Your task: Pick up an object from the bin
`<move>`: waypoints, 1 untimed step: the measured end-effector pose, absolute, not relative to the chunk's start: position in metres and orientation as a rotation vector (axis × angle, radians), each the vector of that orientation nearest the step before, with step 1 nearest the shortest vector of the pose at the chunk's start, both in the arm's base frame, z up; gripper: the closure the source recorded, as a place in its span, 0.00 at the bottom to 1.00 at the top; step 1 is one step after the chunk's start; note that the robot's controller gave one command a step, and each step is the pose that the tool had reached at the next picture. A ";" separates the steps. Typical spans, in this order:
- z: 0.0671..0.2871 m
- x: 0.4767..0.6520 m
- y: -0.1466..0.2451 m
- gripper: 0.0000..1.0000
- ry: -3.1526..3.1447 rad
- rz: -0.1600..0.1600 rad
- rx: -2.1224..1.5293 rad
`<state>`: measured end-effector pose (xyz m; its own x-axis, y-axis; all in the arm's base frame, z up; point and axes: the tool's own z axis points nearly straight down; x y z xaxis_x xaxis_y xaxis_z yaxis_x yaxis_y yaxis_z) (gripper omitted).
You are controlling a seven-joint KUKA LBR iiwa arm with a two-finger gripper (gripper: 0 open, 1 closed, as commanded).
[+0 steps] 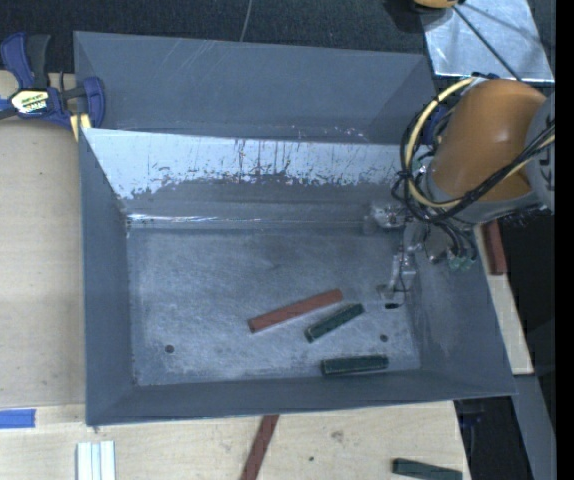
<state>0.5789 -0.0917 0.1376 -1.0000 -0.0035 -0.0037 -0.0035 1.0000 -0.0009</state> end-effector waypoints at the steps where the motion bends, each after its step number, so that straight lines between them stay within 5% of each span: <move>1: 0.138 0.579 -0.092 0.00 3.138 -0.001 -0.006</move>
Offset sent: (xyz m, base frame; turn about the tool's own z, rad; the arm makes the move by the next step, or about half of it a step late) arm -0.0696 0.0365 -0.0676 -0.1820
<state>0.5789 -0.0917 0.1376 -1.0000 -0.0035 -0.0037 -0.0035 1.0000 -0.0009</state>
